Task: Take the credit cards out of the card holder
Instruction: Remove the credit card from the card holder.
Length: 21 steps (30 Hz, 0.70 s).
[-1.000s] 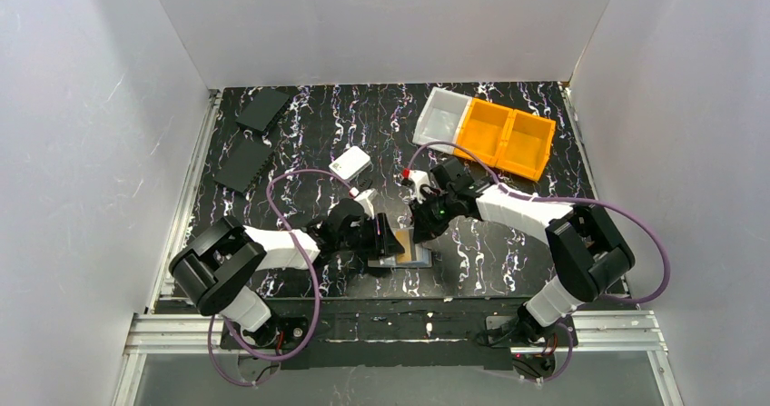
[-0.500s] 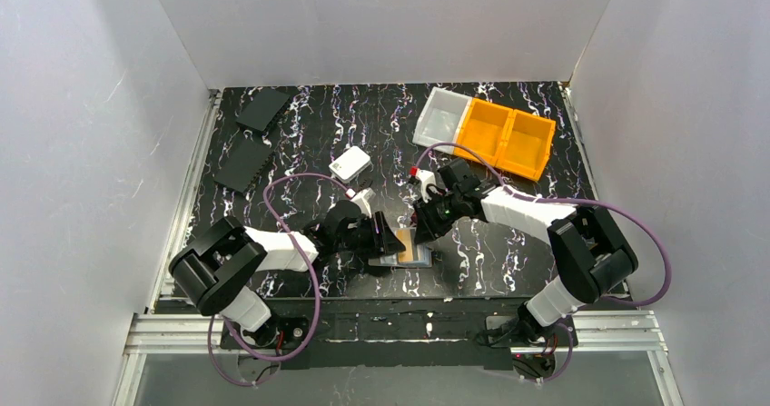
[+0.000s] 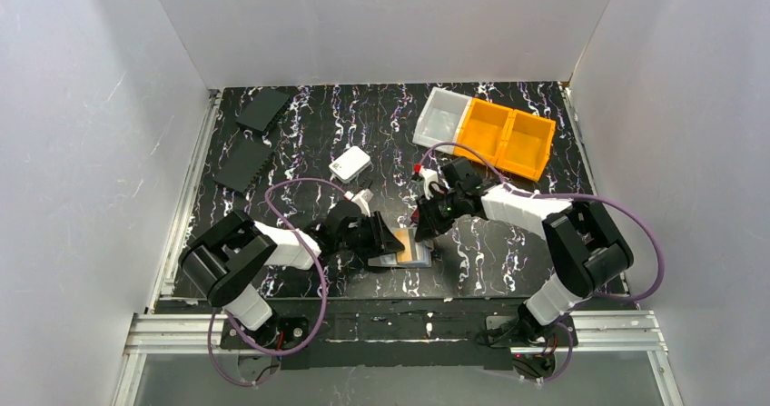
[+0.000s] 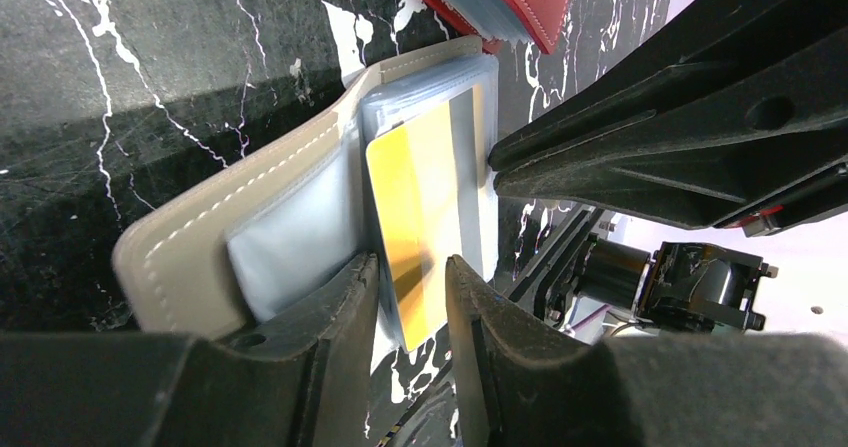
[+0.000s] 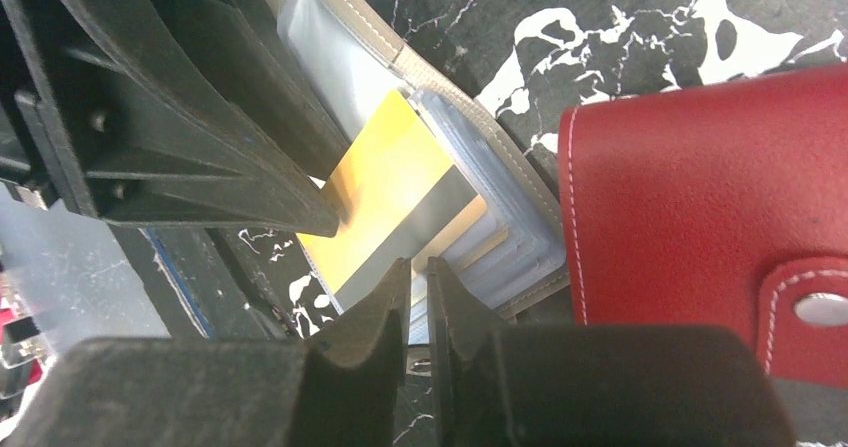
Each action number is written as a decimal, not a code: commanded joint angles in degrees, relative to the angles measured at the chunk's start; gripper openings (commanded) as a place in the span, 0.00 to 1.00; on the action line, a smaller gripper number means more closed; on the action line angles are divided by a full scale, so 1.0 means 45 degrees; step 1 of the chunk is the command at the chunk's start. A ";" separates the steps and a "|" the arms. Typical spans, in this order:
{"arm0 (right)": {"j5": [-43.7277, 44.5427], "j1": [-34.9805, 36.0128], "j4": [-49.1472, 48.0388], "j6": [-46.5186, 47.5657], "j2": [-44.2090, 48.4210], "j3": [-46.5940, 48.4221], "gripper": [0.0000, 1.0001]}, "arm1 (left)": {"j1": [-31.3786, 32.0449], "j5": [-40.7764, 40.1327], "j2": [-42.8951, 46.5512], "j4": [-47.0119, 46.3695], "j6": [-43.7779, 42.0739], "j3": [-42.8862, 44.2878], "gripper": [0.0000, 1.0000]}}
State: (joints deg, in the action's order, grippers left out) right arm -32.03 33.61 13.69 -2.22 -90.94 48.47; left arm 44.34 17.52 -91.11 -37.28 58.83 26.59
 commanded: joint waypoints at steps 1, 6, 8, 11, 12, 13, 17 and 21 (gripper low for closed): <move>0.0104 0.0208 -0.0180 -0.0090 -0.1128 -0.0305 0.20 | -0.0128 0.0008 -0.0276 0.0149 0.0088 -0.0245 0.30; -0.0299 0.0226 -0.0379 -0.0246 -0.1429 -0.0321 0.19 | -0.0227 0.0040 -0.0443 -0.0068 0.0239 -0.0351 0.26; -0.0280 0.0246 -0.0406 -0.0249 -0.1531 -0.0304 0.19 | -0.0258 0.0086 -0.0508 -0.0193 0.0312 -0.0396 0.22; -0.0170 0.0247 -0.0349 -0.0184 -0.1644 -0.0282 0.19 | -0.0328 0.0091 -0.0534 -0.0359 0.0382 -0.0504 0.07; -0.0153 0.0242 -0.0348 -0.0158 -0.1647 -0.0282 0.19 | -0.0366 0.0106 -0.0561 -0.0409 0.0394 -0.0541 0.00; -0.0115 0.0244 -0.0331 -0.0143 -0.1638 -0.0297 0.20 | -0.0388 0.0110 -0.0577 -0.0457 0.0402 -0.0587 0.00; 0.0272 0.0228 -0.0243 0.0026 -0.1486 -0.0386 0.21 | -0.0739 0.0323 -0.0607 -0.0943 0.0526 -0.1008 0.00; 0.0648 0.0229 -0.0172 0.0214 -0.1418 -0.0466 0.23 | -0.1274 0.0771 -0.0671 -0.2395 0.0797 -0.1883 0.00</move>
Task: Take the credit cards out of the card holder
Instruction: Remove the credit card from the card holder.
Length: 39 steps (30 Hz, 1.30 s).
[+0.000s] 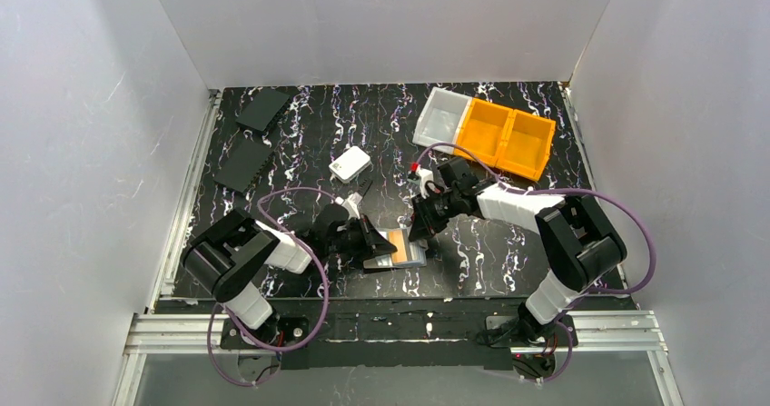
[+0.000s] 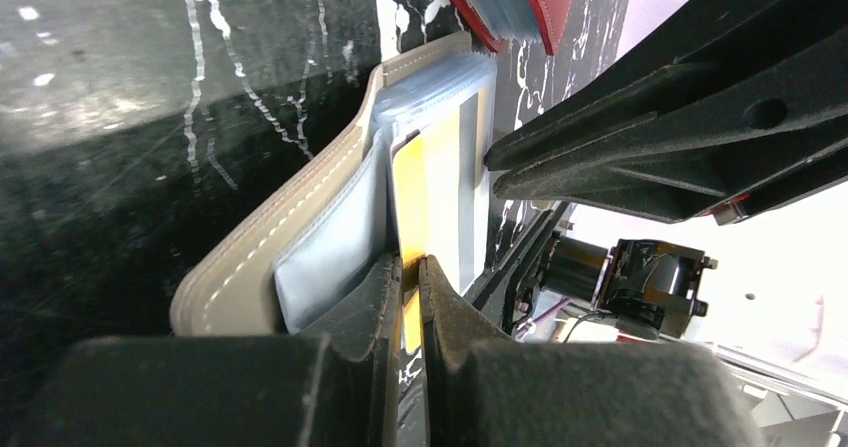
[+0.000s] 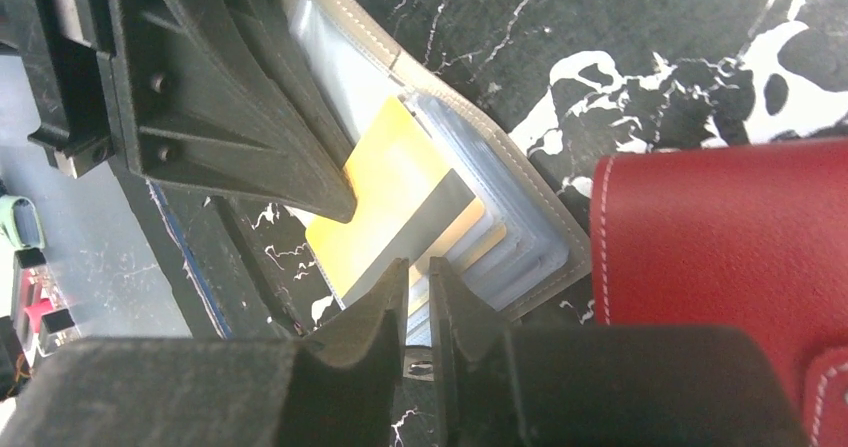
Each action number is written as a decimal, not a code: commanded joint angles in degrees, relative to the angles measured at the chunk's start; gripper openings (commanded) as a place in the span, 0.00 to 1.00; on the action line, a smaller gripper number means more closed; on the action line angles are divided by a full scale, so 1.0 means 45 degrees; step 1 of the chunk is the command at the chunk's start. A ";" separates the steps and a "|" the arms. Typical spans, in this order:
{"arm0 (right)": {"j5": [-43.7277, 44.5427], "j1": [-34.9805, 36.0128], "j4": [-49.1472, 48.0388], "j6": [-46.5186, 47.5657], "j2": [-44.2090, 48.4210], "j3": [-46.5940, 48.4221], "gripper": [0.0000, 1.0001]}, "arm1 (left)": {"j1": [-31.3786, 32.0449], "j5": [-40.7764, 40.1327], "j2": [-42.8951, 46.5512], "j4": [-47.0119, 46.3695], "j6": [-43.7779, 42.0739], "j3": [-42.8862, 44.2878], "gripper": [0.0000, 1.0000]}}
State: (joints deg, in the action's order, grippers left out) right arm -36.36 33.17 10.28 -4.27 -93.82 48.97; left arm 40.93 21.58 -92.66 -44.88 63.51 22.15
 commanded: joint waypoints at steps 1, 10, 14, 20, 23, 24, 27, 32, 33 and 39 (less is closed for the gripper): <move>0.1673 0.0325 0.0603 0.0720 -0.0831 -0.0571 0.23 | -0.0628 -0.0012 -0.0395 -0.1163 -0.0154 -0.1109 0.00; 0.2298 0.0339 0.0912 0.0905 -0.1559 -0.0308 0.24 | -0.1478 0.1254 -0.1755 -0.4764 0.0793 -0.2305 0.00; 0.2492 0.0344 0.0957 0.0907 -0.1621 -0.0292 0.26 | -0.1810 0.1518 -0.2044 -0.5240 0.0931 -0.2581 0.00; 0.2729 0.0402 0.0957 0.1310 -0.1592 -0.0316 0.27 | -0.1916 0.1605 -0.1734 -0.5198 0.0942 -0.2804 0.00; 0.2840 0.0422 0.0995 0.1340 -0.1580 -0.0297 0.28 | -0.2036 0.1580 -0.1422 -0.4937 0.0948 -0.3077 0.00; 0.2842 0.0422 0.0996 0.1350 -0.1561 -0.0296 0.28 | -0.2085 0.1574 -0.1293 -0.4839 0.0949 -0.3212 0.00; 0.2817 0.0422 0.0977 0.1360 -0.1534 -0.0310 0.28 | -0.2321 0.1546 -0.0798 -0.4664 0.0906 -0.3669 0.00; 0.2434 0.0422 0.0910 0.1398 -0.1257 -0.0347 0.31 | -0.2555 0.1501 0.0678 -0.4168 0.0714 -0.4060 0.00; 0.2081 0.0422 0.0841 0.1399 -0.1104 -0.0395 0.32 | -0.2569 0.1506 0.1088 -0.3945 0.0646 -0.4053 0.00; -0.0954 0.0422 0.0364 0.2044 0.0526 -0.0734 0.47 | -0.2591 0.1513 0.3896 -0.1607 -0.0011 -0.3551 0.00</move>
State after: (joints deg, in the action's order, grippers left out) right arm -40.23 34.65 8.75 -0.89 -94.21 49.19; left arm 29.69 29.06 -82.35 -61.82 67.24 4.60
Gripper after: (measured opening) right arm 0.418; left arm 0.026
